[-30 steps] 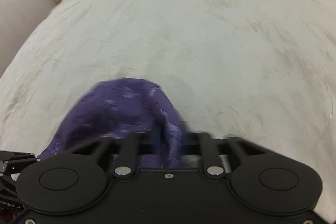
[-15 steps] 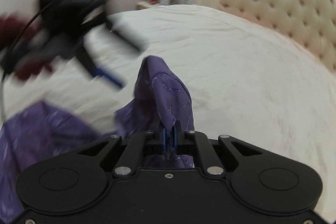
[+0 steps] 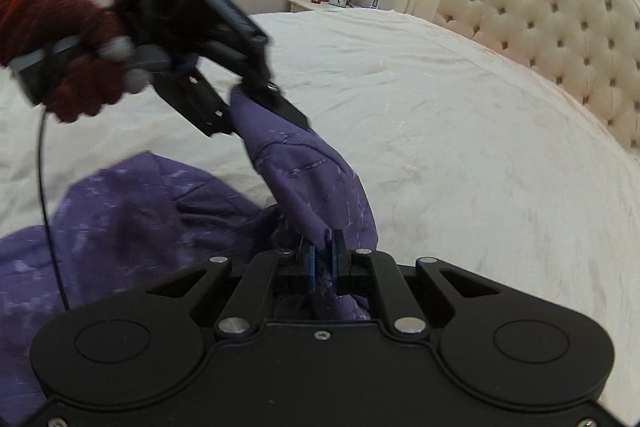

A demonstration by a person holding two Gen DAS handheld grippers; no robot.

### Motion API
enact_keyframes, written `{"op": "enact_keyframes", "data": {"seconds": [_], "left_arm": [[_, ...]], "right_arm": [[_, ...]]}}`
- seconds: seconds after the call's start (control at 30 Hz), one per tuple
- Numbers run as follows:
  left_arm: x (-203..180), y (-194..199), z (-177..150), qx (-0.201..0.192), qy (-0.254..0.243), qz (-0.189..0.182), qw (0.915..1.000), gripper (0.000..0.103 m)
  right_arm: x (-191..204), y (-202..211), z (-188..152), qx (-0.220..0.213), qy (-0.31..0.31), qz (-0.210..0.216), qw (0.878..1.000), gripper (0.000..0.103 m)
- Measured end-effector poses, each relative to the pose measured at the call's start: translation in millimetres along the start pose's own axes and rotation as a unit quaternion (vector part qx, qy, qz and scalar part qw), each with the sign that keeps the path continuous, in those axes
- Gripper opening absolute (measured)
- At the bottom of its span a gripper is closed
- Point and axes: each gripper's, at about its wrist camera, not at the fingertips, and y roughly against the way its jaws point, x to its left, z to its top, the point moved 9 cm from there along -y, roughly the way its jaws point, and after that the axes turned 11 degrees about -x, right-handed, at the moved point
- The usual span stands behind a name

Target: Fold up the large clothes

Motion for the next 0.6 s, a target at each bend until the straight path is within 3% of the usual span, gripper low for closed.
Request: {"op": "enact_keyframes", "data": {"seconds": [0.13, 0.3, 0.37, 0.4, 0.47, 0.6], "left_arm": [[1, 25, -52, 0.002, -0.036, 0.014, 0.9993, 0.031], [50, 27, -125, 0.042, -0.096, 0.104, 0.9891, 0.031], [73, 22, -146, 0.067, -0.096, 0.134, 0.9840, 0.031], [83, 20, -152, 0.078, -0.091, 0.148, 0.9818, 0.031], [98, 18, -157, 0.087, -0.082, 0.165, 0.9790, 0.031], [100, 21, -146, 0.082, -0.095, 0.168, 0.9778, 0.033]], "right_arm": [[28, 24, -28, 0.027, -0.018, 0.013, 0.999, 0.017], [67, 30, -87, 0.097, -0.039, 0.023, 0.994, 0.023], [72, 30, -106, 0.125, -0.093, 0.019, 0.988, 0.034], [71, 30, -113, 0.136, -0.125, 0.010, 0.983, 0.045], [63, 34, -122, 0.145, -0.200, -0.007, 0.969, 0.056], [32, 42, -124, 0.102, -0.352, -0.056, 0.929, 0.057]]}}
